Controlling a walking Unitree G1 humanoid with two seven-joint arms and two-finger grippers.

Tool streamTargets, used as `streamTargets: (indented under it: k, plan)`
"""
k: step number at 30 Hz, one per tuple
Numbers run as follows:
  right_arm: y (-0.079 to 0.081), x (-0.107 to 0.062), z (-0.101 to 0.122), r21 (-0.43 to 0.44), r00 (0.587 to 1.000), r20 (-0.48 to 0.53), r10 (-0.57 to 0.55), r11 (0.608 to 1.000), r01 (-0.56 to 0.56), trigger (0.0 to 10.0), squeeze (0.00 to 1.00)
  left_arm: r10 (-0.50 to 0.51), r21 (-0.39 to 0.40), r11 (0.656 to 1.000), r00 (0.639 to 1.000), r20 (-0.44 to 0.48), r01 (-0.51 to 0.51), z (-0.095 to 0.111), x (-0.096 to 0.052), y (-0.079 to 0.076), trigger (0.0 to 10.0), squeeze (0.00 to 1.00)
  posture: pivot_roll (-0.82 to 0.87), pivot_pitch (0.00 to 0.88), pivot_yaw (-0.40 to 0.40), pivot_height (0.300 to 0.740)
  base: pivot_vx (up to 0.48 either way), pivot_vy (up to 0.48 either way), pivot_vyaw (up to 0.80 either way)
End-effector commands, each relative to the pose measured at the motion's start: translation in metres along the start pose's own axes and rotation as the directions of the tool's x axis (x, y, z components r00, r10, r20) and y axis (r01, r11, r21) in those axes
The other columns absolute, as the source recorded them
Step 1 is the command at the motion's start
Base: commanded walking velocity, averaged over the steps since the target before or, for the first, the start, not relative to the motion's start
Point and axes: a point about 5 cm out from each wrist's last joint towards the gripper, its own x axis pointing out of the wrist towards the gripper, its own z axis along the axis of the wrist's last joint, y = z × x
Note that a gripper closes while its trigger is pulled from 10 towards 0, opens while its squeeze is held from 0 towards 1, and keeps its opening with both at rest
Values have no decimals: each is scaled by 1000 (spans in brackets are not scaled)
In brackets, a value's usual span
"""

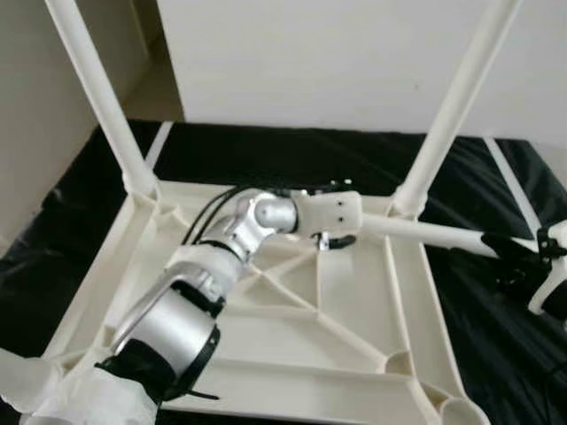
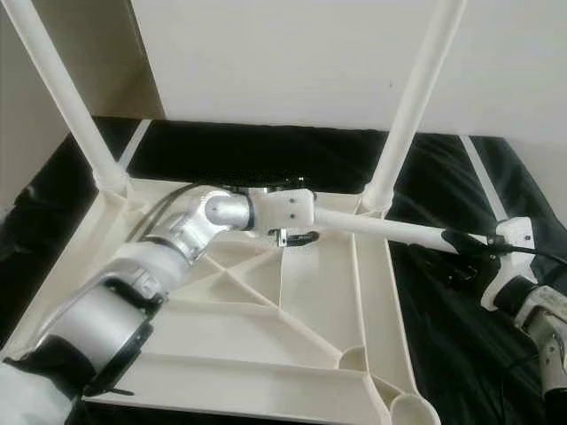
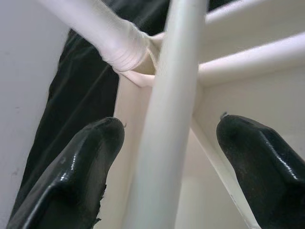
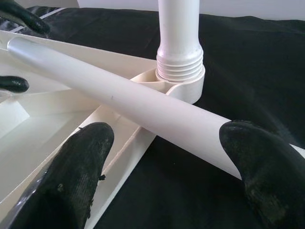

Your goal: Building children table

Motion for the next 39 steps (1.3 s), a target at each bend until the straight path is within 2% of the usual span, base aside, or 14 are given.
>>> streamTargets:
  k: [1,4,13,15,18,19,20,26,30,33,34,36,37,39]
  plan:
    - [0,-3,2,-7,1000,11,-9,1000,9,10000,0,82,72,994,997,10,-83,6,6,4,10000,0,-64,104,28,740,0,0,0]
    - [0,-5,2,-9,1000,10,-13,1000,13,10000,0,29,108,994,999,17,-30,10,10,0,10000,0,-68,111,34,740,0,0,0]
    - [-1,-6,2,-9,1000,8,-20,1000,20,10000,0,-37,120,992,999,31,33,20,20,-3,10000,0,-72,117,41,740,0,0,0]
    - [-1,-6,2,-8,1000,10,-22,1000,22,10000,0,-25,102,995,999,28,22,21,21,-1,10000,0,-74,118,43,740,0,0,0]
    - [-1,-7,2,-10,1000,10,-29,1000,29,10000,0,79,-8,997,997,14,-79,27,26,12,10000,0,-81,122,49,740,0,0,0]
    - [-1,-7,2,-10,1000,10,-29,1000,29,10000,0,79,-8,997,997,14,-79,27,26,12,10000,0,-81,122,49,740,0,0,0]
    - [0,-8,1,-10,999,9,-33,999,33,10000,0,156,-68,985,988,10,-155,30,26,21,10000,0,-84,121,51,740,0,0,0]
    - [0,-8,0,-6,999,8,-41,999,41,10000,0,215,-127,968,977,-8,-214,29,25,28,10000,0,-83,121,51,740,0,0,0]
    - [0,-8,0,-7,999,6,-42,999,42,10000,0,224,-116,967,974,-28,-226,28,25,29,10000,0,-83,121,51,740,0,0,0]
    - [0,-7,1,-9,999,7,-38,999,38,10000,0,192,-114,974,981,-38,-195,26,26,25,10000,0,-82,119,50,740,0,0,0]
    - [1,-6,1,-10,999,7,-35,999,35,10000,0,171,-111,978,984,-48,-175,24,26,23,8980,0,-82,118,50,740,0,0,0]
    - [1,-6,1,-10,999,7,-35,999,35,10000,0,171,-111,978,984,-48,-175,24,26,23,8980,0,-82,118,50,740,0,0,0]
    - [1,-5,2,-11,999,9,-33,999,33,10000,0,163,-150,974,984,-72,-172,19,26,21,0,0,-84,116,50,740,0,0,0]
    - [1,-5,2,-13,999,11,-35,999,36,10000,0,175,-190,962,977,-123,-197,13,25,21,0,0,-88,114,50,740,0,0,0]
